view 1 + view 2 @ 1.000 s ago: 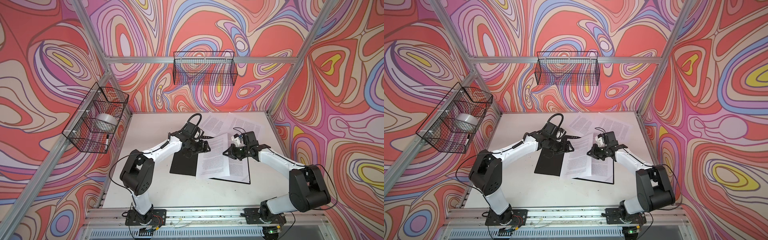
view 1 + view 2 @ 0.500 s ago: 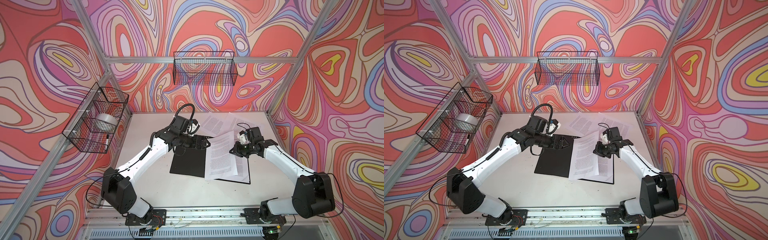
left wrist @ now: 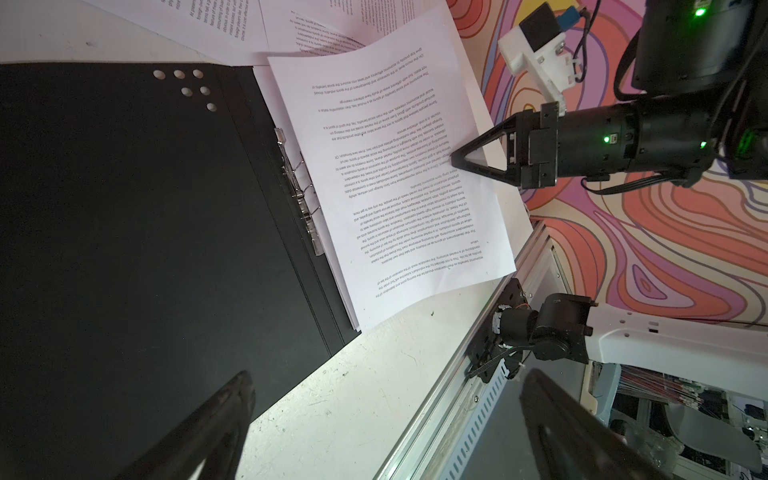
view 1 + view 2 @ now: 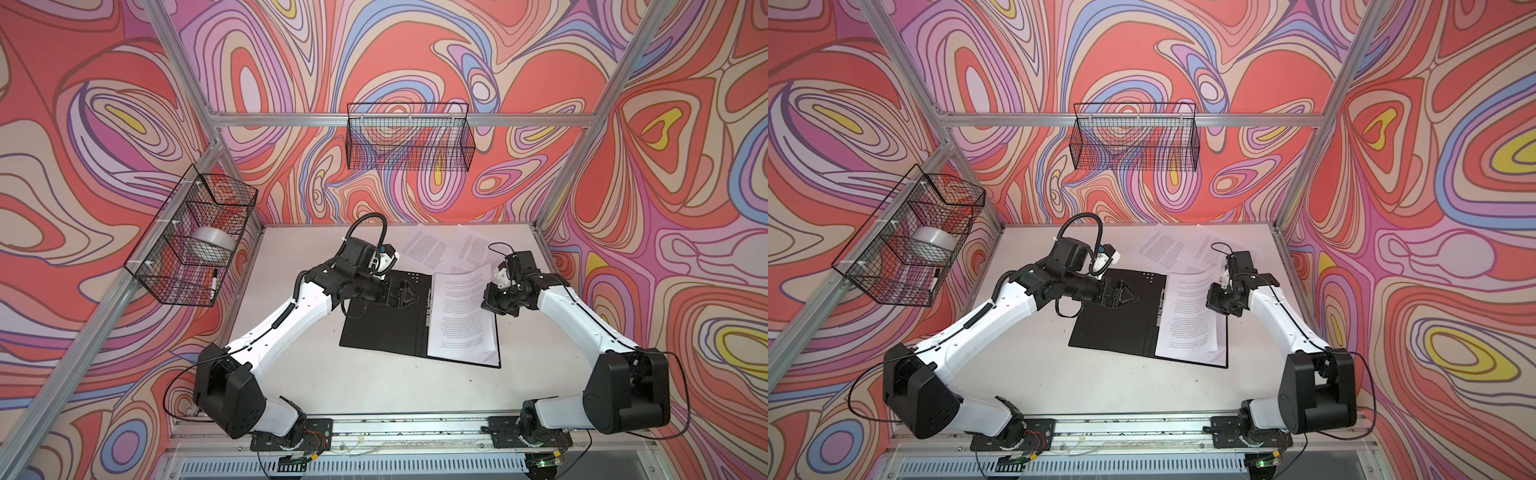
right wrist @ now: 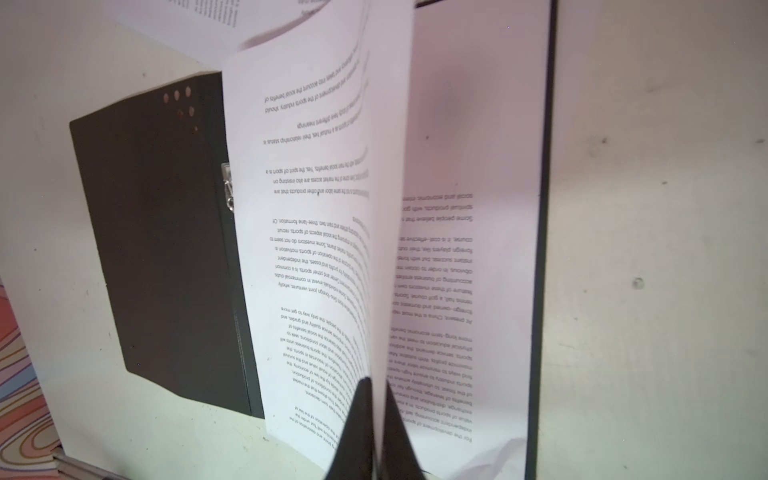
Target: Put the files into the folder
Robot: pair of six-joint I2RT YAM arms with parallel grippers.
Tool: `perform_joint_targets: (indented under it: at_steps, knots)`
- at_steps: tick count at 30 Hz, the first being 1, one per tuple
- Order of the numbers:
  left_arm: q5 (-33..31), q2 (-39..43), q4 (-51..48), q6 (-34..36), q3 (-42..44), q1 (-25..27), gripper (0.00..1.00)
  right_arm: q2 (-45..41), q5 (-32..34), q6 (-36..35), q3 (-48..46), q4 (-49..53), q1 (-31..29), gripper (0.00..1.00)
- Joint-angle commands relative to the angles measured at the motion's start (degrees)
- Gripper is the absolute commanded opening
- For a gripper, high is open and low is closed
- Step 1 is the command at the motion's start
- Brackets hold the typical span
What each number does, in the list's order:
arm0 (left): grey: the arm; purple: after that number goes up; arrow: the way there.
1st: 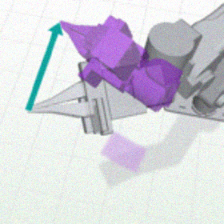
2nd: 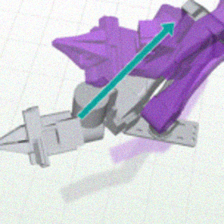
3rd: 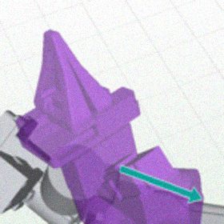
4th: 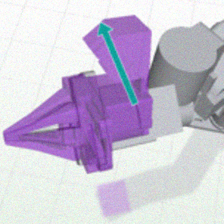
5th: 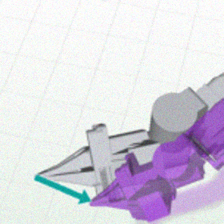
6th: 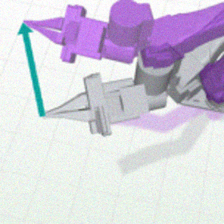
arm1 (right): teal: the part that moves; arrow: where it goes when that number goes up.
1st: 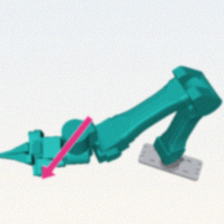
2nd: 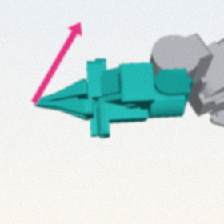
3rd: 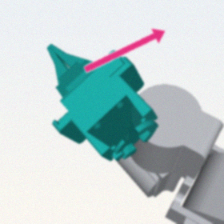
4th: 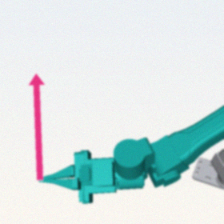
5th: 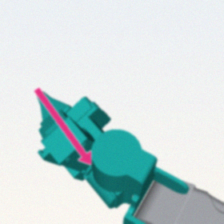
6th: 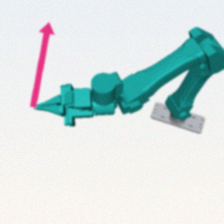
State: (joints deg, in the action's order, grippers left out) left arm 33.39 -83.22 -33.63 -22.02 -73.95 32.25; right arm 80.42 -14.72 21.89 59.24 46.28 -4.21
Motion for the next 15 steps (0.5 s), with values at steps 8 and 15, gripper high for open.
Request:
perform_joint_targets:
  at_steps: [8,15]
  knots:
    - [1.3,1.1,0.0,1.1,0.5,-0.1,1.00,2.5,0.0,-6.1,2.5,2.7,0.5,0.00]
    - [1.4,0.7,0.0,1.0,0.5,-0.1,1.00,4.4,-2.1,-7.5,2.7,0.9,0.4,0.00]
